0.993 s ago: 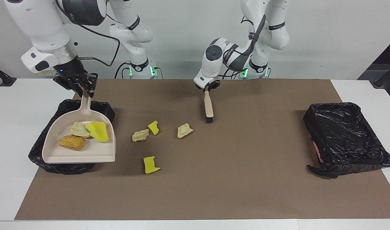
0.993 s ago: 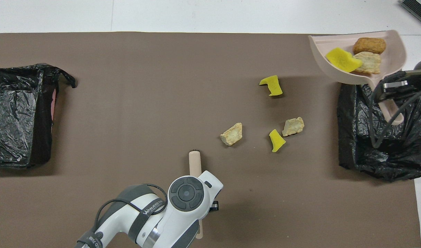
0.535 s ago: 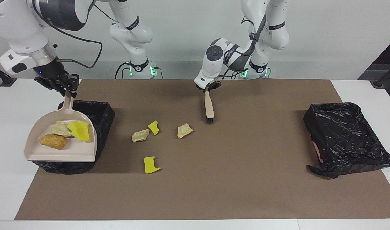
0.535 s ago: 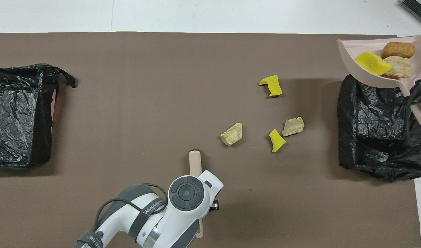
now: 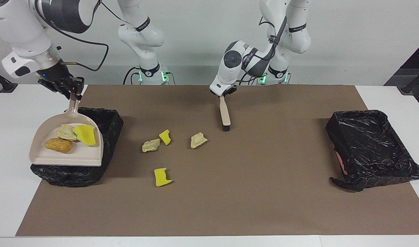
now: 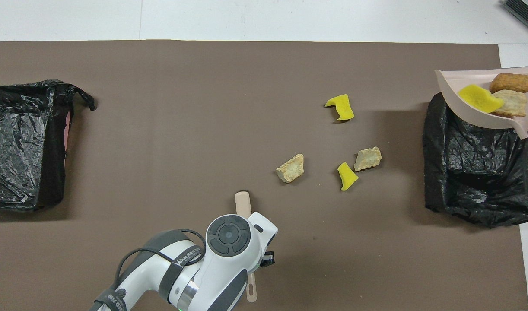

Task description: Sweep and dump trash in bin

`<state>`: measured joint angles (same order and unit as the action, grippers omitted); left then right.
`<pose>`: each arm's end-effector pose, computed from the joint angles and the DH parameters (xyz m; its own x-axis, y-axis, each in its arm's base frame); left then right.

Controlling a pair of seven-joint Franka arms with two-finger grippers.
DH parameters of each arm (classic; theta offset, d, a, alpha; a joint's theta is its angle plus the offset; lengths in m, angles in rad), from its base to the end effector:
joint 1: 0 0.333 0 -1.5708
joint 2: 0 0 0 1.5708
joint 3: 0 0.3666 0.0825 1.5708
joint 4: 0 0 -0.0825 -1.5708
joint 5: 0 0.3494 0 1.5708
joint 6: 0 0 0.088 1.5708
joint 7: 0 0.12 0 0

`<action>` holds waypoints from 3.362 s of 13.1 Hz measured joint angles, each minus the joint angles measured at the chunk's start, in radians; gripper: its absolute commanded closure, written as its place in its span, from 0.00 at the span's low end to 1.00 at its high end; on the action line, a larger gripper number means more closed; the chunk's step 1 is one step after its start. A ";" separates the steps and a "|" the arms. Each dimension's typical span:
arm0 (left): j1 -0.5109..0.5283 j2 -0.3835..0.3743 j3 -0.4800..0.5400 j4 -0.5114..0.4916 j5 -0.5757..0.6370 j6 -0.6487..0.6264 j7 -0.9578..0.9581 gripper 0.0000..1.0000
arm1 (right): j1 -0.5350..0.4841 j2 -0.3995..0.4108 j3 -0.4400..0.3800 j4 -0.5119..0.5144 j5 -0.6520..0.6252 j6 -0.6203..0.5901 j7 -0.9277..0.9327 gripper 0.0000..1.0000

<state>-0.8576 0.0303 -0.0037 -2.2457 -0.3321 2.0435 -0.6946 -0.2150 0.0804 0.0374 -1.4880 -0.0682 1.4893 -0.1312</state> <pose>0.2919 -0.3734 0.3990 0.9364 0.0133 -0.3506 0.0258 -0.9992 0.0312 0.5289 -0.1047 0.6488 0.9949 -0.0514 -0.0866 -0.0468 -0.9974 0.0543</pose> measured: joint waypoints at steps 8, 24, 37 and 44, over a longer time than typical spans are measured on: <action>0.004 -0.001 0.013 0.032 -0.003 -0.044 -0.002 0.00 | -0.003 -0.060 0.000 -0.100 0.000 -0.001 0.000 1.00; 0.042 -0.001 0.022 0.068 -0.003 -0.076 -0.003 0.00 | -0.066 -0.007 0.003 -0.168 -0.394 0.193 -0.929 1.00; 0.042 -0.001 0.022 0.068 -0.003 -0.076 -0.003 0.00 | 0.157 -0.002 0.021 -0.148 -1.006 0.133 -1.173 1.00; 0.042 -0.001 0.022 0.068 -0.003 -0.076 -0.003 0.00 | 0.179 -0.003 0.045 -0.119 -0.928 0.132 -1.178 1.00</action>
<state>-0.8152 0.0294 0.0184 -2.1775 -0.3354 1.9678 -0.6977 -0.0364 0.0777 0.0829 -1.6069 -0.9962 1.6209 -1.3091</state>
